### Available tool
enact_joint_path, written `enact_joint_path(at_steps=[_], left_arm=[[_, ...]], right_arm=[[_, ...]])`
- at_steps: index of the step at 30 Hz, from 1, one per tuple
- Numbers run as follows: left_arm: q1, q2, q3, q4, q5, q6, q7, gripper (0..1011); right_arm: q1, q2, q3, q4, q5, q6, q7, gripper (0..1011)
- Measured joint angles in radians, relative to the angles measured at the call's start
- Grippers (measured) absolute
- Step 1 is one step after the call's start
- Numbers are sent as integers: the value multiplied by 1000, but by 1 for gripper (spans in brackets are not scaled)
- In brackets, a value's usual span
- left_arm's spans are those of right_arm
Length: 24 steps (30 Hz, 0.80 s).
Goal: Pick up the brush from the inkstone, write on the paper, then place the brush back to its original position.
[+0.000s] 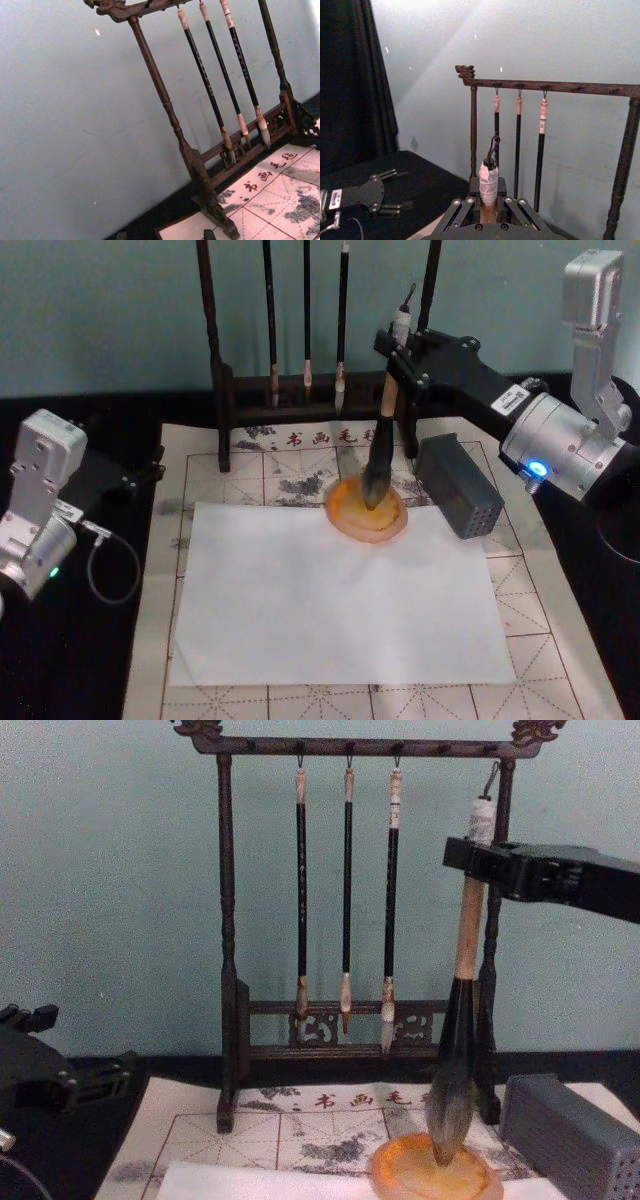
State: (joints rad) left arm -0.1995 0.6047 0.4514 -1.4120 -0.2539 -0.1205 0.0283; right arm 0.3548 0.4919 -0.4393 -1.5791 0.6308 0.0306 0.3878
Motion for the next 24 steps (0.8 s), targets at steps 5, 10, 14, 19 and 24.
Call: enact_joint_path(at_steps=[5, 10, 14, 19, 24], left_arm=[[0, 0, 0, 0, 0, 0, 0, 1001], [0, 0, 0, 0, 0, 0, 0, 1001], [0, 0, 0, 0, 0, 0, 0, 1001], [0, 0, 0, 0, 0, 0, 0, 1001], [0, 0, 0, 0, 0, 0, 0, 1001]], right_arm=[[-1, -9, 5, 5, -10, 5, 17, 207], [-1, -14, 8, 3, -20, 8, 36, 207], [-1, -15, 7, -6, -30, 14, 53, 207], [1, -14, -6, -21, -42, 20, 84, 207], [7, -15, -22, -32, -51, 21, 110, 207]])
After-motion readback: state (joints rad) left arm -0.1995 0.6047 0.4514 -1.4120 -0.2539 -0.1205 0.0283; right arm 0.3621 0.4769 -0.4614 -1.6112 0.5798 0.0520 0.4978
